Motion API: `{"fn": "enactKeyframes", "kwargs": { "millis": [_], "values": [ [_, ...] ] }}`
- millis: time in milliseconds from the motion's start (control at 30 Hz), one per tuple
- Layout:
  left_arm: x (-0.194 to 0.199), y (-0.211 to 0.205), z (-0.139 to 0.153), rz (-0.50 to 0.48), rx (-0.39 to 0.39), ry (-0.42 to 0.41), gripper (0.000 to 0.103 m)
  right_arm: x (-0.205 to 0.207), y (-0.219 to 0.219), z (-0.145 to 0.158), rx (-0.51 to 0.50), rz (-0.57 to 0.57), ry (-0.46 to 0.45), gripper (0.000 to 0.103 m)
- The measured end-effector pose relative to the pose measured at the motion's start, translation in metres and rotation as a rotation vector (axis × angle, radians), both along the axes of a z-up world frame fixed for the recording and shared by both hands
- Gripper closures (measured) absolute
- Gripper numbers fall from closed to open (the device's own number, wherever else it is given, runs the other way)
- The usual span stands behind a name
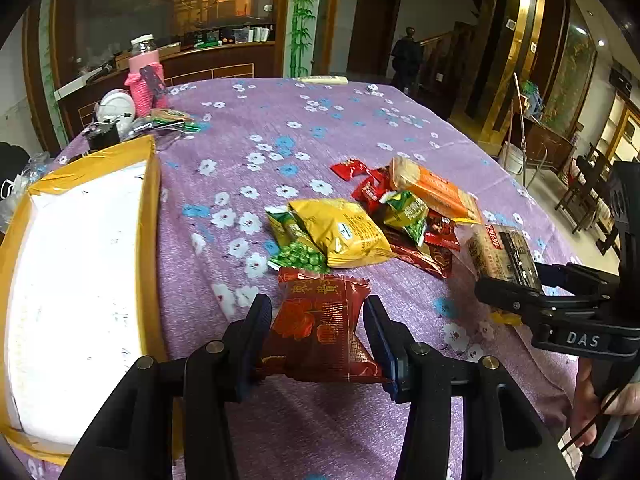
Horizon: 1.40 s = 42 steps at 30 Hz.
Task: Organize snacks
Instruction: 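Grasp the red-brown candy packet with the left gripper while the right grasps the clear cracker pack, then lower both held packets into the white box and open both grippers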
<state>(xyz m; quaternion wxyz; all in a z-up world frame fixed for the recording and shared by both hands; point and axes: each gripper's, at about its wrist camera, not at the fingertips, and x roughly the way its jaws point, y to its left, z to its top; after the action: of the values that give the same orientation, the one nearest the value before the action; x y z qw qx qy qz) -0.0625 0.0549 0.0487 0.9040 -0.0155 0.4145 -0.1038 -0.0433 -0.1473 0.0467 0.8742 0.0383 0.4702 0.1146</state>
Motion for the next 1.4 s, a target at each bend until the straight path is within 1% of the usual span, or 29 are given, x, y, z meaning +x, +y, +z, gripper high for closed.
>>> {"fn": "enactKeyframes", "kwargs": {
  "millis": [233,367,633,833,967,1033,1133,1267,1400],
  "values": [
    [-0.002,0.017,0.010,0.042,-0.011,-0.023,0.053,-0.003,0.023,0.014,0.037,0.062,-0.017,0.029],
    [-0.003,0.036,0.016,0.085,-0.019,-0.041,0.052,0.002,0.042,0.023,0.056,0.108,-0.019,0.029],
    [0.000,0.102,0.027,0.221,-0.020,-0.071,0.052,0.020,0.102,0.040,0.074,0.231,-0.011,0.029],
    [0.006,0.156,0.035,0.319,0.012,-0.085,0.052,0.037,0.152,0.054,0.091,0.310,-0.001,0.029],
    [0.021,0.183,0.043,0.351,0.027,-0.089,0.052,0.053,0.188,0.063,0.093,0.358,0.001,0.029],
    [0.030,0.196,0.046,0.373,0.051,-0.090,0.052,0.065,0.206,0.066,0.096,0.377,0.014,0.029],
    [0.043,0.212,0.048,0.386,0.061,-0.087,0.052,0.079,0.227,0.070,0.109,0.396,0.031,0.029],
    [0.066,0.228,0.042,0.408,0.056,-0.065,0.052,0.099,0.256,0.071,0.103,0.408,0.028,0.029],
    [0.093,0.239,0.026,0.451,0.031,-0.037,0.052,0.122,0.278,0.063,0.112,0.396,0.031,0.029]
  ]
}}
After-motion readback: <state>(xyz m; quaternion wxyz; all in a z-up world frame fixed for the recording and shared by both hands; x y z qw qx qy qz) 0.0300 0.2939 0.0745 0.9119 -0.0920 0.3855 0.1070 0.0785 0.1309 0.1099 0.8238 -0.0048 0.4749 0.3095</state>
